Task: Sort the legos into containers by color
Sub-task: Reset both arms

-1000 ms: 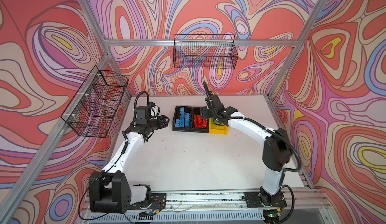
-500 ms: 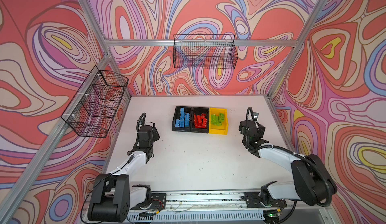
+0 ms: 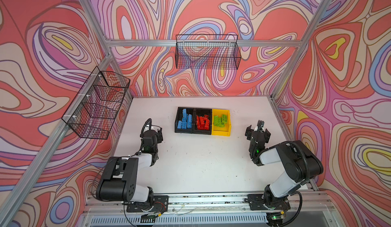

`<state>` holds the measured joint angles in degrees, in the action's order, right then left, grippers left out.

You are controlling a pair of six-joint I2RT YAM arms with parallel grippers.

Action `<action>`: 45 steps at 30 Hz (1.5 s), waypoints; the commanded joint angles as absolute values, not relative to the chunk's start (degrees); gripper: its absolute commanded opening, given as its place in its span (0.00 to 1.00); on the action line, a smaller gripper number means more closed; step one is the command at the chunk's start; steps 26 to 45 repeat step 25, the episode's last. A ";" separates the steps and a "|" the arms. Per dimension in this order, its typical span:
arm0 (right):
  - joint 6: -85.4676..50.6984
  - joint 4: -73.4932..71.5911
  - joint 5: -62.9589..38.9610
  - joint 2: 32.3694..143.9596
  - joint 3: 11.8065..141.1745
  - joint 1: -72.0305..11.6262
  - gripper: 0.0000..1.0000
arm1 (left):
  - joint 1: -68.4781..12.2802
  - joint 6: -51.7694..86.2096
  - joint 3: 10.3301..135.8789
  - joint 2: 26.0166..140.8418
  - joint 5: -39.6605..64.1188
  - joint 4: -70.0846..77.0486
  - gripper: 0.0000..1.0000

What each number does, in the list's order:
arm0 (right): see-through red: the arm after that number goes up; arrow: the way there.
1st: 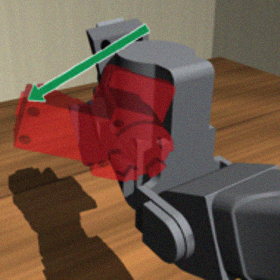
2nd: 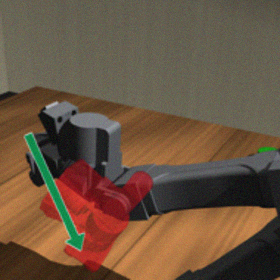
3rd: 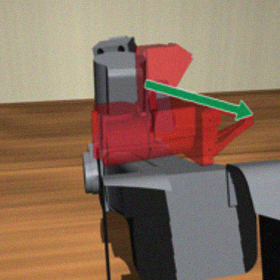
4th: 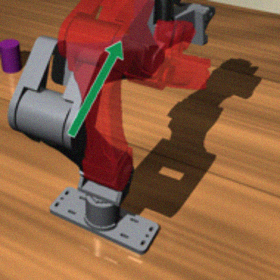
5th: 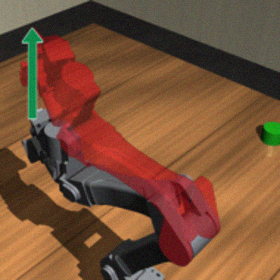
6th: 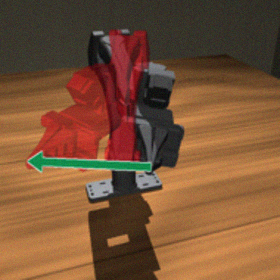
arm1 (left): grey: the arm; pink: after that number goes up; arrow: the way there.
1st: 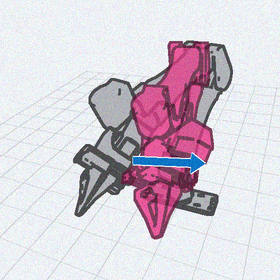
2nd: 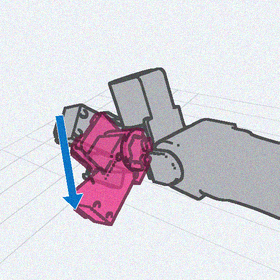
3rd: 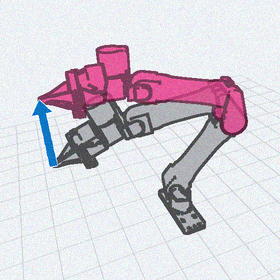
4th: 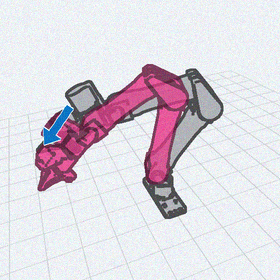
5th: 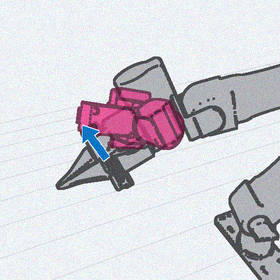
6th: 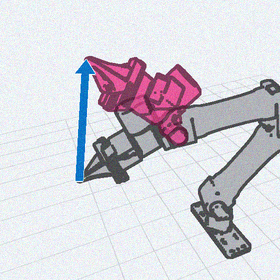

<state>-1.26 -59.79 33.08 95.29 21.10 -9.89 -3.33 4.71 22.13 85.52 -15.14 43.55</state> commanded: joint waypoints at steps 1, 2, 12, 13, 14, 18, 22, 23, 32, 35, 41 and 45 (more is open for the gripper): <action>-1.44 -62.25 19.92 95.52 22.50 -6.37 0.96 | -2.83 1.58 21.08 88.37 -11.17 52.25 0.90; -1.89 -63.95 16.38 97.38 22.29 -5.16 0.96 | -2.81 1.40 20.99 88.60 -10.98 52.71 0.93; -1.95 -65.35 14.56 97.85 21.88 -4.04 0.98 | -2.37 1.41 21.28 88.59 -10.11 52.11 1.00; -1.88 -66.02 14.67 98.05 21.81 -4.04 0.98 | -2.37 1.50 21.27 88.59 -10.19 52.12 1.00; -1.91 -65.91 14.76 97.96 21.79 -4.04 0.98 | -2.37 1.57 21.27 88.59 -10.22 52.12 1.00; -1.91 -65.74 14.70 98.25 22.06 -4.02 0.98 | -2.37 1.59 21.27 88.66 -10.20 52.12 1.00; -1.77 -65.78 14.76 98.05 21.91 -4.04 0.98 | -2.37 1.59 21.27 88.62 -10.28 52.16 1.00; -1.59 -65.84 14.19 98.09 21.93 -4.04 0.98 | -2.37 1.58 21.27 88.60 -10.28 52.12 1.00; -1.09 -65.97 12.84 98.05 21.81 -4.04 0.98 | -2.37 1.63 21.27 88.59 -10.28 52.13 1.00; -1.09 -65.97 12.84 98.05 21.81 -4.04 0.98 | -2.37 1.63 21.27 88.59 -10.28 52.13 1.00; -1.09 -65.97 12.84 98.05 21.81 -4.04 0.98 | -2.37 1.63 21.27 88.59 -10.28 52.13 1.00; -1.09 -65.97 12.84 98.05 21.81 -4.04 0.98 | -2.37 1.63 21.27 88.59 -10.28 52.13 1.00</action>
